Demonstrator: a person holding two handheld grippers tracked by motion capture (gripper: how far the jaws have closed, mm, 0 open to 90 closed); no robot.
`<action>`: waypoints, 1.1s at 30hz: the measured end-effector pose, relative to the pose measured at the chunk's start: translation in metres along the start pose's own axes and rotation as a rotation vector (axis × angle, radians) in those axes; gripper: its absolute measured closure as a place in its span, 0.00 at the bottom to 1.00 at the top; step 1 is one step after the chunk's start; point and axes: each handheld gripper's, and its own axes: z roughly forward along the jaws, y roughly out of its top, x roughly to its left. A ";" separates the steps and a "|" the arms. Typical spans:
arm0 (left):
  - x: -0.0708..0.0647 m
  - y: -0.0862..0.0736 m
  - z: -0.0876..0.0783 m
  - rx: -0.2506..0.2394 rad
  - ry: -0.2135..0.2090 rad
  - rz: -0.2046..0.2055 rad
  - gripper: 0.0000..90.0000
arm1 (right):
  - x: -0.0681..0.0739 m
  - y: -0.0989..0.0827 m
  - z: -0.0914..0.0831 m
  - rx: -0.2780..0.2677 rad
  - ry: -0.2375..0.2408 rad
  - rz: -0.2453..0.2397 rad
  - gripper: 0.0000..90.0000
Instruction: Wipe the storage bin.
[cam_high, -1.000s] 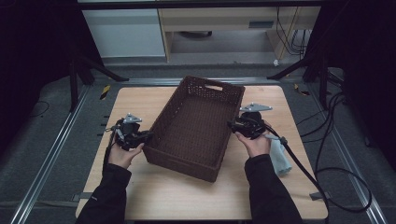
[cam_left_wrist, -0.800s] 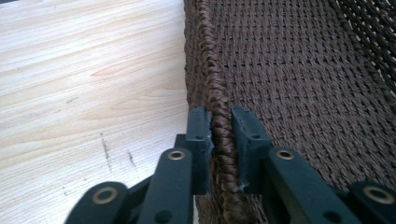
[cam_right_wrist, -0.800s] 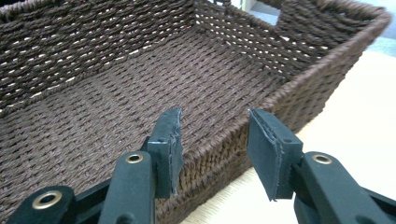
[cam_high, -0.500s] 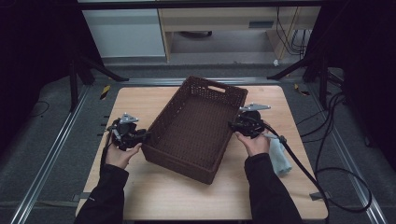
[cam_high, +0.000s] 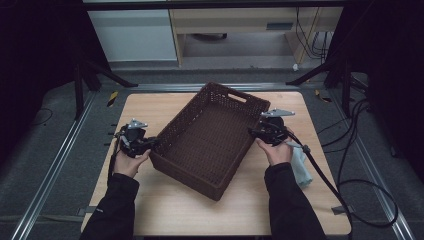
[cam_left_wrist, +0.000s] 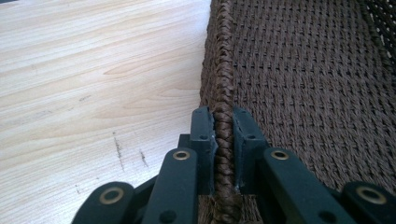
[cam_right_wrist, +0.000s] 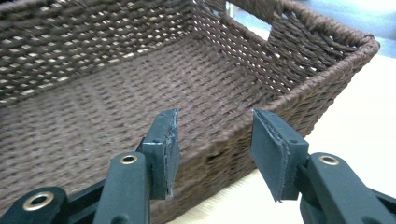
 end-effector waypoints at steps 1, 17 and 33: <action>0.000 0.000 -0.001 -0.004 0.007 0.002 0.85 | 0.000 -0.001 0.002 -0.004 0.002 0.004 0.57; 0.006 0.002 -0.003 0.009 0.003 -0.006 0.87 | 0.002 -0.004 -0.018 0.013 0.026 -0.021 0.59; 0.014 0.011 0.005 0.001 0.049 -0.022 0.73 | -0.010 -0.007 -0.012 0.001 0.003 0.029 0.57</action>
